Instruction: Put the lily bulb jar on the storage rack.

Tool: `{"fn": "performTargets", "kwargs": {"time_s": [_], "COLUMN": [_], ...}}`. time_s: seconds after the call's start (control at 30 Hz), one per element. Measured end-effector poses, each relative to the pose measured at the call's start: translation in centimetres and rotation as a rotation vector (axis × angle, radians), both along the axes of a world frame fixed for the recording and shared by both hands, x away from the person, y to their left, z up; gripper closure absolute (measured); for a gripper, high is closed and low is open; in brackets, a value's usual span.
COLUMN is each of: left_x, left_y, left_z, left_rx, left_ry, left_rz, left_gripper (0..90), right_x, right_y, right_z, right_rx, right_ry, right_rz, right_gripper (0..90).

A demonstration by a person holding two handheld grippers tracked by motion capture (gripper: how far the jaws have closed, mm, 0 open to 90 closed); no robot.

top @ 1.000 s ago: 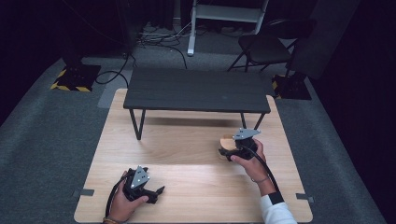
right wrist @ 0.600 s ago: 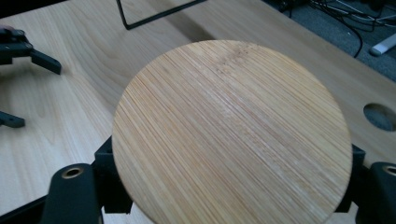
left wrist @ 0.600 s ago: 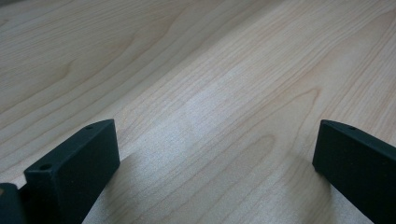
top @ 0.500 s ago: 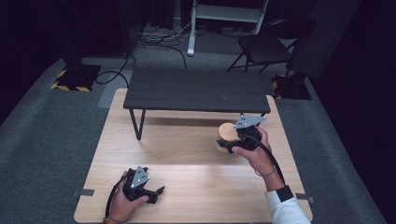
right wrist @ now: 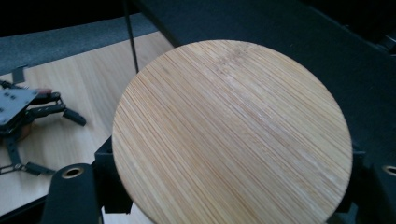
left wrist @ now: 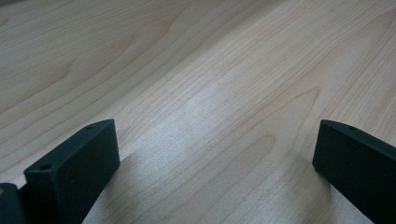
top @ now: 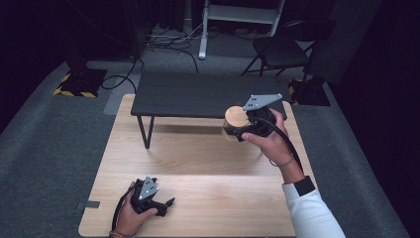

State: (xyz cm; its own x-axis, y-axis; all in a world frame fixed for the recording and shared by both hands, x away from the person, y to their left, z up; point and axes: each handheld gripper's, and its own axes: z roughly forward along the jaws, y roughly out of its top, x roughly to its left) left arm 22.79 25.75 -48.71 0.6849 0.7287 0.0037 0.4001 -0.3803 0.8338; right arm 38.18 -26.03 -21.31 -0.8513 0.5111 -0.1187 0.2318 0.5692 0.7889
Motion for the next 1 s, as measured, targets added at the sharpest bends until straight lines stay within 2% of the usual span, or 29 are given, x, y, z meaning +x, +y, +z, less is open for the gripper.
{"fn": "performTargets", "kwargs": {"time_s": [0.07,0.3,0.43,0.57,0.7,0.83,1.0], "left_x": [0.0,0.0,0.0,0.0,0.0,0.0,0.0], "left_y": [0.0,0.0,0.0,0.0,0.0,0.0,0.0], "left_z": [0.0,0.0,0.0,0.0,0.0,0.0,0.0], "left_rx": [0.000,-0.001,0.000,0.000,-0.001,-0.001,-0.001], "left_ry": [0.000,0.000,0.000,-0.001,-0.001,0.000,-0.001], "left_rz": [0.000,0.000,0.000,0.000,0.000,0.000,0.000], "left_gripper": [0.5,0.5,0.5,0.5,0.5,0.5,0.5], "right_x": [0.6,3.2,4.6,5.6,6.4,6.8,7.2], "right_y": [0.6,1.5,2.4,2.3,3.2,3.6,3.5], "right_z": [0.5,1.3,1.4,0.9,0.8,0.6,0.4], "right_rx": [-0.009,0.012,-0.003,0.043,0.015,0.026,0.044], "right_ry": [0.001,0.024,0.035,0.044,0.050,0.044,0.058], "right_rz": [-0.009,-0.048,-0.090,-0.134,-0.182,-0.215,-0.218], "right_gripper": [24.8,24.8,24.8,24.8,24.8,24.8,24.6]}}
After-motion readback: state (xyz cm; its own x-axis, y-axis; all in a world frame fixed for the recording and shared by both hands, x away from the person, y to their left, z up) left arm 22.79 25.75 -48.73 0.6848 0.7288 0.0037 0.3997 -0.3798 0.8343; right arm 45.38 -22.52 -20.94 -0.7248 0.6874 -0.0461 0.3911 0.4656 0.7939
